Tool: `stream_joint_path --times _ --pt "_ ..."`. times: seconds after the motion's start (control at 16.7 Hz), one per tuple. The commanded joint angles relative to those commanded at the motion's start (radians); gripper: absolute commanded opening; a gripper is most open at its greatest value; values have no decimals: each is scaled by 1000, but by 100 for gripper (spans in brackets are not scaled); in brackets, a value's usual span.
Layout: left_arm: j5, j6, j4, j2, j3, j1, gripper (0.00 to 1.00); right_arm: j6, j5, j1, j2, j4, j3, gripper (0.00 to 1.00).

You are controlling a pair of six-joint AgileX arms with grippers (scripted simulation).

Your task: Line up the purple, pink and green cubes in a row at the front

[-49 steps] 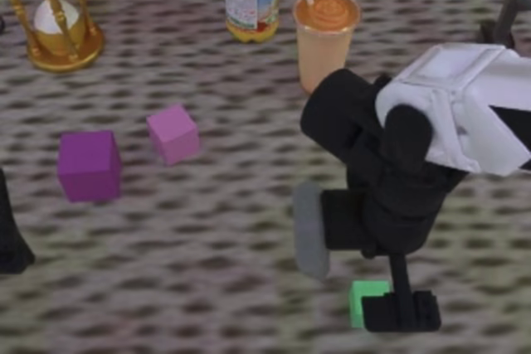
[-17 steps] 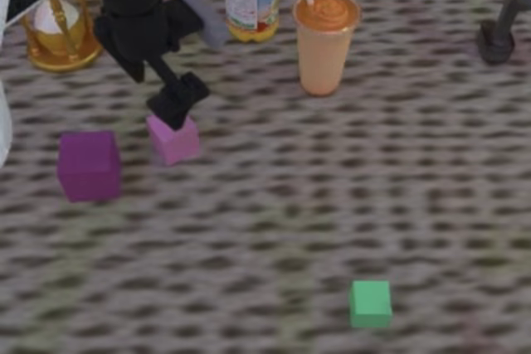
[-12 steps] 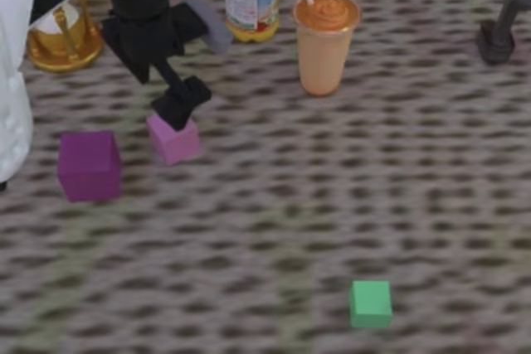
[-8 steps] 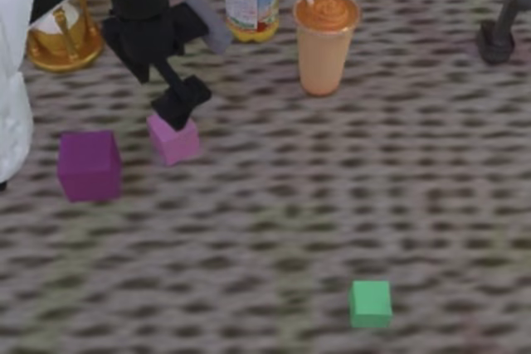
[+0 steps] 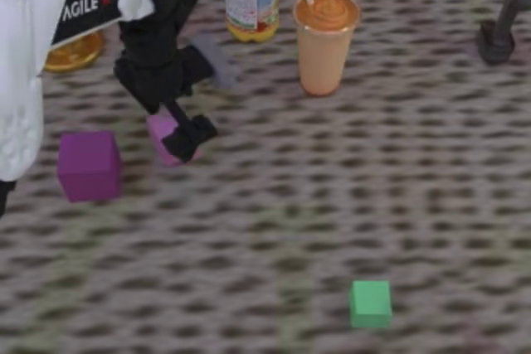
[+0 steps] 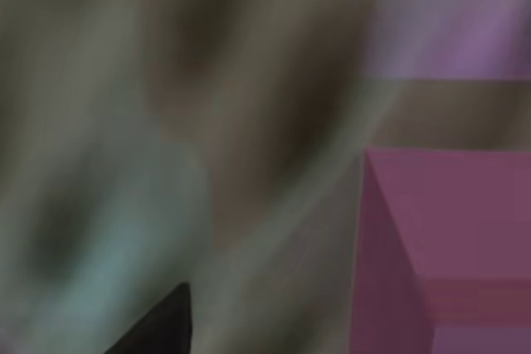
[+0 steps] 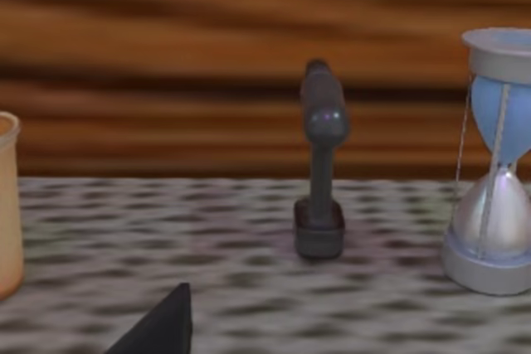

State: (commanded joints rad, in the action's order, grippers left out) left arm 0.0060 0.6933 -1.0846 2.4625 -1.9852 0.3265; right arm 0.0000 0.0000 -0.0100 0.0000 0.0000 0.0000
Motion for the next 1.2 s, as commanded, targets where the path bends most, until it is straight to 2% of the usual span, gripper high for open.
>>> stream_joint_path --times 0.36,1.14,1.2 --pt "0 1 54 16 47 -1 100 0 0 0 0 0 0 100" --pt "0 1 54 16 47 -1 2 0 0 0 0 0 0 100" --pt "0 1 54 16 47 -1 0 0 0 0 0 0 0 100"
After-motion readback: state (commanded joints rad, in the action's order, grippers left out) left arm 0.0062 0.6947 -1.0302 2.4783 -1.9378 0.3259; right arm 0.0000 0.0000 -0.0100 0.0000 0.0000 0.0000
